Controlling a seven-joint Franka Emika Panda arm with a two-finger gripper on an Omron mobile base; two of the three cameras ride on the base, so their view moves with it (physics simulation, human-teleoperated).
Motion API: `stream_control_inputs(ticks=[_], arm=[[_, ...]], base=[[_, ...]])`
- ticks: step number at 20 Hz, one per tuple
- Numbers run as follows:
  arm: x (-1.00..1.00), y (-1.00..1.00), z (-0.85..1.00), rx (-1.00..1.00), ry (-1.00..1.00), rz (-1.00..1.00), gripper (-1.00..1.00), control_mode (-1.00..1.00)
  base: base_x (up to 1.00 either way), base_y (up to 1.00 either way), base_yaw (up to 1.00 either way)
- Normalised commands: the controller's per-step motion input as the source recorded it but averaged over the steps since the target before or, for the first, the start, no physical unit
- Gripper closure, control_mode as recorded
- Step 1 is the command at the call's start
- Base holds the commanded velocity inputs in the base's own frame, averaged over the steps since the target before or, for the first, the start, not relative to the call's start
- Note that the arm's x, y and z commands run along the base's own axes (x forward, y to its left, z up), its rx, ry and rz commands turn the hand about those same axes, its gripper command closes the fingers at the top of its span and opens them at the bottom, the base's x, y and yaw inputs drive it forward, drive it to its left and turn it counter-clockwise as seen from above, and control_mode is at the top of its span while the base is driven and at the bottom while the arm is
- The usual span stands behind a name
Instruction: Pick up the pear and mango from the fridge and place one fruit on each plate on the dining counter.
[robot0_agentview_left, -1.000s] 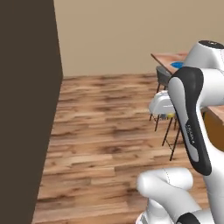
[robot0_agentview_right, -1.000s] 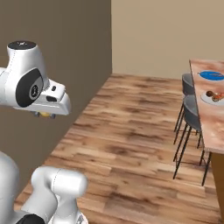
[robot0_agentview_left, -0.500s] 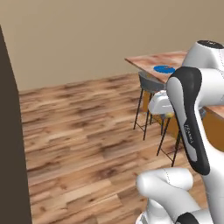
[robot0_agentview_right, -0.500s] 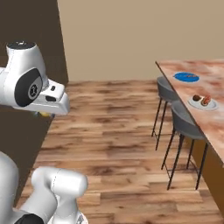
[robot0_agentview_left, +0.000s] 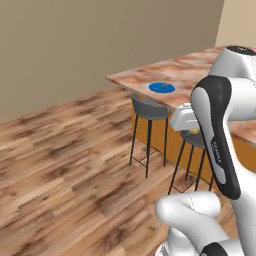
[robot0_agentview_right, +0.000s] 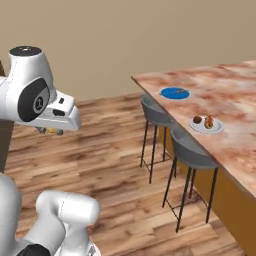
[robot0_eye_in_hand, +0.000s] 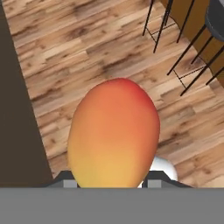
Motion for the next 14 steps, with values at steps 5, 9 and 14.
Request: stream_control_inputs(ticks=[5, 9, 14], arm=[[0.00, 0.00, 0.00, 0.00, 0.00, 0.00, 1.00, 1.00], [0.00, 0.00, 0.00, 0.00, 0.00, 0.00, 1.00, 1.00], [0.00, 0.00, 0.00, 0.00, 0.00, 0.00, 1.00, 1.00]], base=[[1.00, 0.65, -0.49], [1.00, 0.71, -0.47], [1.00, 0.80, -0.45]])
